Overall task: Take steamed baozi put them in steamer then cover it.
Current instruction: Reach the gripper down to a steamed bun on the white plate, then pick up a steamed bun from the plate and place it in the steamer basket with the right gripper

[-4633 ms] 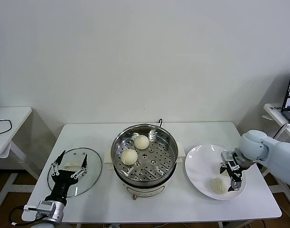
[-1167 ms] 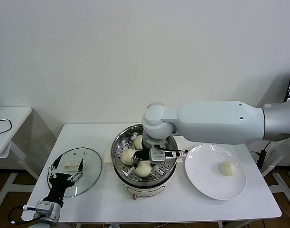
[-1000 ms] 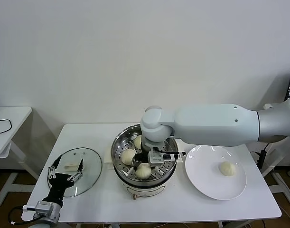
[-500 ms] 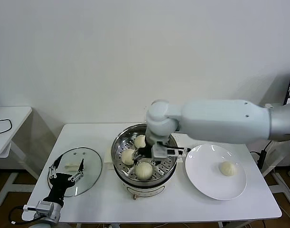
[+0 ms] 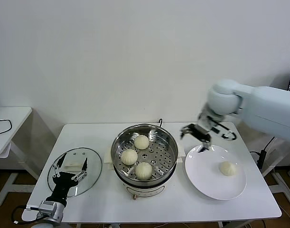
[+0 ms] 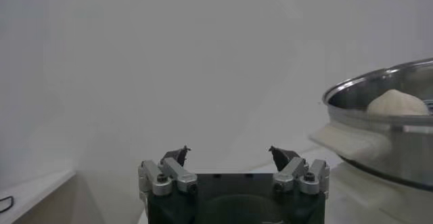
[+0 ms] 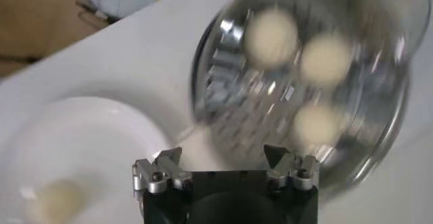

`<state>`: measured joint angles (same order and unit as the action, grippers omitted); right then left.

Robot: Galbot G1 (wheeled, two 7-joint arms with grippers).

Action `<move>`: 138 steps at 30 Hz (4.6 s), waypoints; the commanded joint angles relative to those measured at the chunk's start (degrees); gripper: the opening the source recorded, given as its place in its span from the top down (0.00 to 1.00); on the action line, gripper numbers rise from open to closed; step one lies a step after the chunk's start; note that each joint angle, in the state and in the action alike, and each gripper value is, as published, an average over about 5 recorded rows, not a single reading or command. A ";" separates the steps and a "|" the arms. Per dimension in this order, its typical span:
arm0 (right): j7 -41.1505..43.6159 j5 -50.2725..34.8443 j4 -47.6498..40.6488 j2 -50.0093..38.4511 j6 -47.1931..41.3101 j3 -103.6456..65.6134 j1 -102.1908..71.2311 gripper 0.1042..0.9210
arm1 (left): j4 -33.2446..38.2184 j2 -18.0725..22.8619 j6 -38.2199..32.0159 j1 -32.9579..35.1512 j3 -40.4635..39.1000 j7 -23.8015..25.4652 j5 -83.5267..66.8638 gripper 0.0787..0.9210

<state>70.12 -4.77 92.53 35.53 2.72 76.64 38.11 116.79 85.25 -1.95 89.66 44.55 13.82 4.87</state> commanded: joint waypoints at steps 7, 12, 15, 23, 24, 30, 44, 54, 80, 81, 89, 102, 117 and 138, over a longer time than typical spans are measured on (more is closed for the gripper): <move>2.27 12.63 -16.55 -12.26 -10.35 -24.39 -32.49 0.12 | -0.26 -0.05 -0.05 -0.27 -1.29 -0.14 0.15 0.12; 0.66 15.66 -18.96 -10.77 -10.16 -29.00 -38.31 0.12 | -0.25 0.06 -0.09 -0.31 -1.53 -0.26 0.26 0.12; -1.18 16.77 -20.65 -9.30 -9.71 -31.55 -41.06 0.12 | -0.19 0.21 -0.12 -0.29 -1.52 -0.30 0.30 0.12; -5.92 17.32 -24.55 -4.87 -9.37 -35.99 -44.66 0.12 | -0.31 0.30 -0.19 -0.21 -1.20 -0.31 0.51 0.12; -6.20 17.28 -24.68 -4.44 -9.40 -36.22 -44.89 0.12 | -0.33 0.32 -0.20 -0.20 -1.20 -0.31 0.54 0.12; -7.49 17.28 -26.00 -2.16 -9.41 -37.31 -45.84 0.12 | -0.47 0.32 -0.22 -0.24 -1.13 -0.35 0.65 0.12; -6.47 17.00 -25.40 -1.48 -9.64 -38.09 -46.96 0.12 | -1.17 0.27 -0.20 -0.68 -1.49 -0.41 0.90 0.12; -6.60 16.90 -25.66 -1.09 -9.78 -38.53 -47.20 0.15 | -1.21 0.26 -0.18 -0.81 -1.45 -0.44 0.89 0.12; -2.25 -17.16 3.34 -9.64 -30.08 6.54 9.59 0.31 | -1.70 -0.12 -0.21 -1.77 -3.06 -0.40 0.86 0.12; -2.43 -18.82 4.48 -8.48 -30.93 8.42 12.44 0.31 | -1.79 -0.18 -0.22 -1.87 -3.04 -0.33 0.77 0.12; -4.64 -30.10 8.29 4.62 -36.25 13.56 24.34 0.30 | -1.84 -0.41 -0.25 -2.33 -2.09 0.29 -0.52 0.12; -7.27 -34.44 1.94 23.52 -40.12 8.82 15.74 0.29 | -2.44 -0.78 -0.12 -2.81 0.84 1.01 -2.07 0.12; -6.18 -22.04 -9.17 28.28 -38.88 4.17 -1.06 0.29 | -4.59 -1.49 0.04 -3.84 2.72 1.48 -2.62 0.12; -6.56 -17.53 -16.72 30.60 -37.51 0.51 -7.60 0.29 | -5.37 -1.41 -0.04 -3.97 2.63 1.62 -2.61 0.12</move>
<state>63.61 -24.10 78.71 64.83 -34.91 78.32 33.61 111.61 83.82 -1.92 85.61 46.98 15.40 2.28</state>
